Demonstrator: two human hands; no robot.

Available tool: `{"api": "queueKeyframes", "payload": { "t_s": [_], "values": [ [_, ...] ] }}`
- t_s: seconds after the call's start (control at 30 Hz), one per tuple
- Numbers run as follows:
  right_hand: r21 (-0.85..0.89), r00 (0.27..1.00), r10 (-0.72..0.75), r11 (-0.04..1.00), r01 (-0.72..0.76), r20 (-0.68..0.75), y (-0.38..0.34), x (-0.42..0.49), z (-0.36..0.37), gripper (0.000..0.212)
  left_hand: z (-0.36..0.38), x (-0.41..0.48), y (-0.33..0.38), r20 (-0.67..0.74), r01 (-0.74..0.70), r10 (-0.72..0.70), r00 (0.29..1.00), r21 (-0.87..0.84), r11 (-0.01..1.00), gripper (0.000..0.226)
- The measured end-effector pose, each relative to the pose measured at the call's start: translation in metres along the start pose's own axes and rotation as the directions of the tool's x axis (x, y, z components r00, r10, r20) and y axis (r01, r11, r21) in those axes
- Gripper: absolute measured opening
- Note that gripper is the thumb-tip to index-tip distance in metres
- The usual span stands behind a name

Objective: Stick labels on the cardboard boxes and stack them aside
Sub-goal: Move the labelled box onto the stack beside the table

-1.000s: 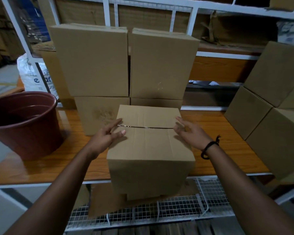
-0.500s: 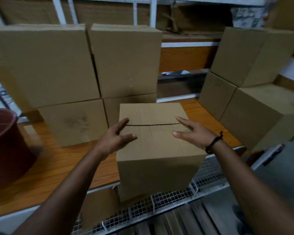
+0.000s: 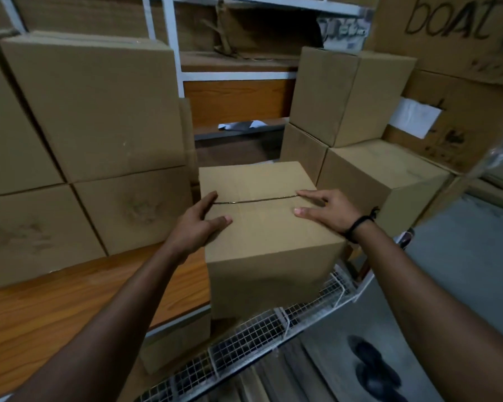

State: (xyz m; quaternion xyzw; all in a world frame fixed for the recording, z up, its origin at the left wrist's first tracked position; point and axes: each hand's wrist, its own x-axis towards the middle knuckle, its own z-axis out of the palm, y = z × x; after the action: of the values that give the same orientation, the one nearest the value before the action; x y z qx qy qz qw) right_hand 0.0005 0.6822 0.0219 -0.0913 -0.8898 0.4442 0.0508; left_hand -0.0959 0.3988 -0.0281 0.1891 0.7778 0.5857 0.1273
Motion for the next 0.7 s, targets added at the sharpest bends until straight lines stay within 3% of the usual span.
{"api": "queueKeyframes", "payload": {
  "t_s": [0.37,0.53,0.7],
  "values": [
    [-0.071,0.999,0.030,0.997,-0.029,0.017,0.011,0.026,-0.038,0.064,0.021,0.047,0.029,0.034,0.006,-0.007,0.999,0.042,0.999,0.082],
    [-0.191,0.995,0.065,0.978,-0.078,-0.078,-0.001,0.019,-0.063,0.061,0.021,0.072,0.062,0.124,-0.100,0.088,0.988,0.097,0.990,0.070],
    [-0.275,0.989,0.038,0.958,-0.077,-0.146,-0.036,0.012,-0.095,0.062,0.010,0.079,0.111,0.129,-0.195,0.185,0.974,0.074,0.978,0.060]
  ]
}}
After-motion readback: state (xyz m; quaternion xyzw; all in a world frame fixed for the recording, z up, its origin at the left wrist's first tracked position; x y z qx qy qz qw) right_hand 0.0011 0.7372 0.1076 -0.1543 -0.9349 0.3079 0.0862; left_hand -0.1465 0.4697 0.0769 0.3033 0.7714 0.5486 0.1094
